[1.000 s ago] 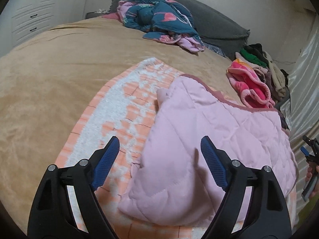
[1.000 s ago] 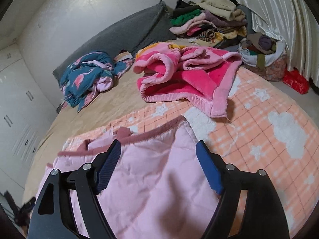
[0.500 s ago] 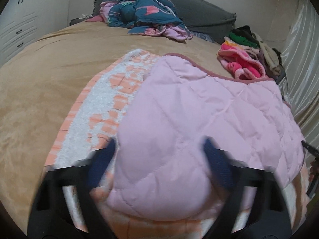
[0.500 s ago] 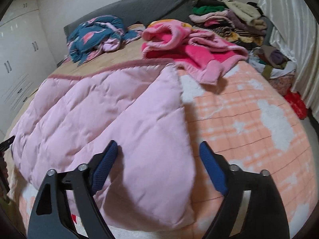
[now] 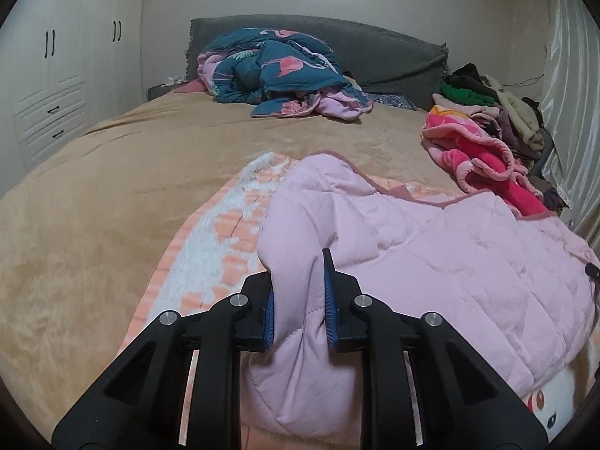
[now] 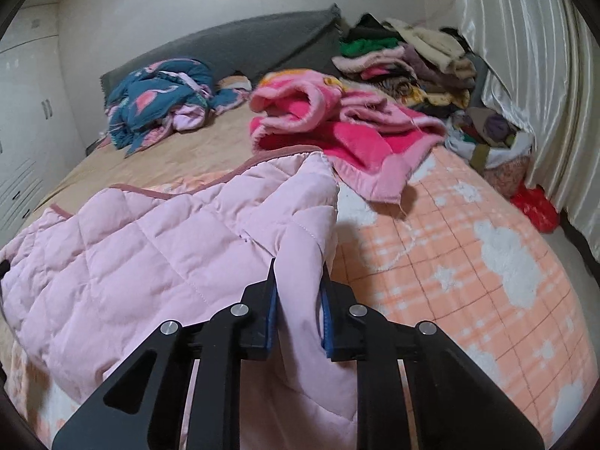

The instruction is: Fold large clothes

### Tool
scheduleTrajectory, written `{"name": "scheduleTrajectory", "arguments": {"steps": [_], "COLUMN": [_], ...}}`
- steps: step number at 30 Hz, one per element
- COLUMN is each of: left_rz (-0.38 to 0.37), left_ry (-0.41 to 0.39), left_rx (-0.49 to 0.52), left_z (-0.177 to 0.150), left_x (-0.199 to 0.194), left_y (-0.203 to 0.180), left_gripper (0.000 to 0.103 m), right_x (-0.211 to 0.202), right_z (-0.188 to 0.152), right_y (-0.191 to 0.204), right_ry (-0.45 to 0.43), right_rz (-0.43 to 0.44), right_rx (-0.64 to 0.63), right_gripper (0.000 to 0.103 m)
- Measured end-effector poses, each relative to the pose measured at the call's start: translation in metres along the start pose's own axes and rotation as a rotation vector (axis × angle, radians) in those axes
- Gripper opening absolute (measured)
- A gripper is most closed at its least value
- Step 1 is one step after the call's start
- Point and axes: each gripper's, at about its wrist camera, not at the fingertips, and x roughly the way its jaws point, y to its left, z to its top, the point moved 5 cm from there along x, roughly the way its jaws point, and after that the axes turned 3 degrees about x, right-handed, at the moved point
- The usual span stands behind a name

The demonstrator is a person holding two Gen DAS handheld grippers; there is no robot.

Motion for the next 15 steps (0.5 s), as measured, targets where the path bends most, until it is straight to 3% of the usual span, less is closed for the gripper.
{"name": "scheduleTrajectory", "arguments": {"steps": [6, 15], "left_rz": [0.071, 0.122], "left_ry": [0.045, 0.132], "left_rx": [0.070, 0.072], "left_z": [0.009, -0.009], "left_x": [0.033, 0.066], "left_y": [-0.012, -0.013], "left_gripper": [0.013, 0.013], "right_x": [0.023, 0.052], "right_z": [0.000, -0.011], "right_y": [-0.003, -0.007], "right_ry": [0.031, 0.096], "right_rz": [-0.026, -0.047], "right_rx": [0.015, 0.031], "right_gripper": [0.017, 0.019]}}
